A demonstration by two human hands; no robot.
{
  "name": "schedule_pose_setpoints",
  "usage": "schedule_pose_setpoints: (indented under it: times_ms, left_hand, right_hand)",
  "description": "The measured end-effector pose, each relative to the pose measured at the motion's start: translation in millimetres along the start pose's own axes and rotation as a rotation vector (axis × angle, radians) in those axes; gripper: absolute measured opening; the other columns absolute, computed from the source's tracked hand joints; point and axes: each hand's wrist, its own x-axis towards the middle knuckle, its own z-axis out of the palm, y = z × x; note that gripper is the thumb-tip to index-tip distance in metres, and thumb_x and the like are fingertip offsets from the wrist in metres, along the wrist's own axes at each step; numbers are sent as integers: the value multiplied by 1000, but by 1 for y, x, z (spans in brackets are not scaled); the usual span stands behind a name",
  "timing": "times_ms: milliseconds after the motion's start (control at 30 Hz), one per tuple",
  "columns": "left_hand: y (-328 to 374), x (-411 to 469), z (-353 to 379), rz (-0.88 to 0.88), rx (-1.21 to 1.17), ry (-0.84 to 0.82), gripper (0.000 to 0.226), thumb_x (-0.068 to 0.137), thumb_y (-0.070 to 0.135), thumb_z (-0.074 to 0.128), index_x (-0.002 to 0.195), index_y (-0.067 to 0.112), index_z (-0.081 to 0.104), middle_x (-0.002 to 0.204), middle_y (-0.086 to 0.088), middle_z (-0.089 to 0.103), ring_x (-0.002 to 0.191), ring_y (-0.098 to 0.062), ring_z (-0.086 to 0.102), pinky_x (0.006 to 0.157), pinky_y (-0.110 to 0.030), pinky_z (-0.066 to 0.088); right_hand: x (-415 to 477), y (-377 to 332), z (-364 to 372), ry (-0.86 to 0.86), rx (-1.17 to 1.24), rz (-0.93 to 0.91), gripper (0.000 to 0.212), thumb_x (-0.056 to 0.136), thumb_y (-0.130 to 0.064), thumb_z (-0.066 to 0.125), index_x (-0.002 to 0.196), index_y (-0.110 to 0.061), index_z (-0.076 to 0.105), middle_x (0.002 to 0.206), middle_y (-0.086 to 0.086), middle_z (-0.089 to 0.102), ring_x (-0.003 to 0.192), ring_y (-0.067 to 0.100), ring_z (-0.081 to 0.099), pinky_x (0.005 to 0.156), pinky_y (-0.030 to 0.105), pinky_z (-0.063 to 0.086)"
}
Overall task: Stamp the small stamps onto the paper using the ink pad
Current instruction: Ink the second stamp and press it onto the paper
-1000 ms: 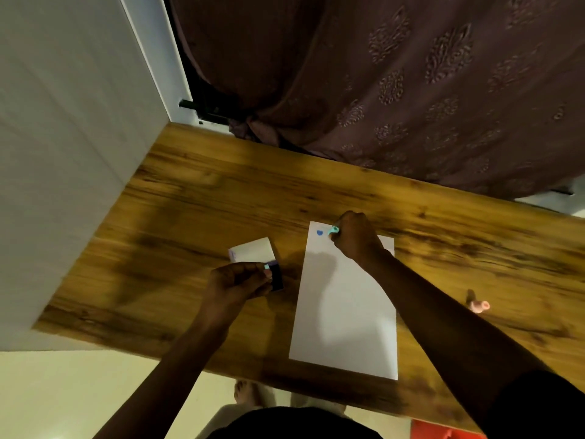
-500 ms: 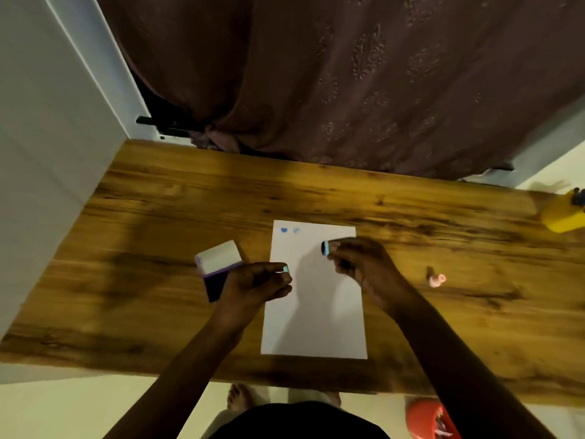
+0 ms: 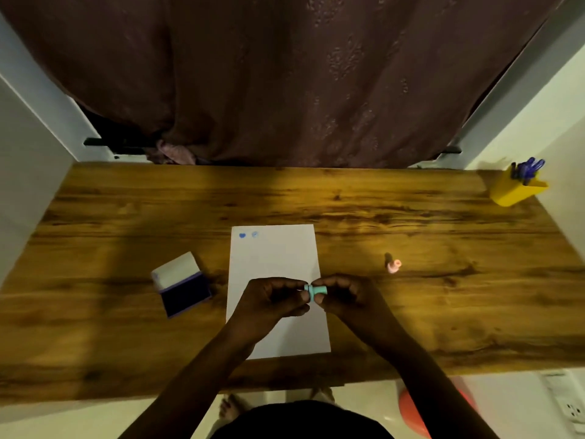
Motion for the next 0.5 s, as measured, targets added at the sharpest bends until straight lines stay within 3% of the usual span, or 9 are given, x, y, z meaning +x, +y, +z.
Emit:
schedule_pose_setpoints:
  times_ms: [167, 367, 433, 500]
  left_hand:
    - [-1, 3, 16, 20, 47, -59, 24, 87, 5, 81, 109, 16, 83, 103, -5, 84, 93, -26, 82, 79, -27, 64]
    - [-10, 7, 42, 72, 133, -123, 29, 82, 3, 86, 109, 13, 83, 102, -3, 85, 97, -20, 81, 81, -24, 62]
    - [-15, 10, 55, 64, 154, -152, 34, 79, 1, 87, 112, 11, 82, 104, -3, 84, 99, -20, 80, 85, -28, 63]
    - [-19, 13, 66, 32, 183, -155, 42, 76, 1, 89, 115, 13, 80, 105, -2, 84, 101, -20, 80, 92, -36, 63]
  right_hand:
    - [-14, 8, -18, 0, 23, 12, 17, 90, -32, 73, 107, -36, 76, 99, -9, 79, 93, 11, 74, 83, 28, 61]
    - [-34, 20, -40, 43, 140, 92, 18, 87, -42, 72, 95, -27, 77, 88, 7, 78, 81, 24, 74, 69, 29, 59]
    - [-40, 24, -54, 36, 91, 99, 23, 84, -49, 70, 92, -29, 78, 85, 4, 78, 77, 22, 74, 67, 27, 58]
    - [-43, 31, -69, 47, 20, 95, 13, 86, -42, 74, 91, -31, 79, 81, -7, 79, 72, 7, 73, 64, 18, 55]
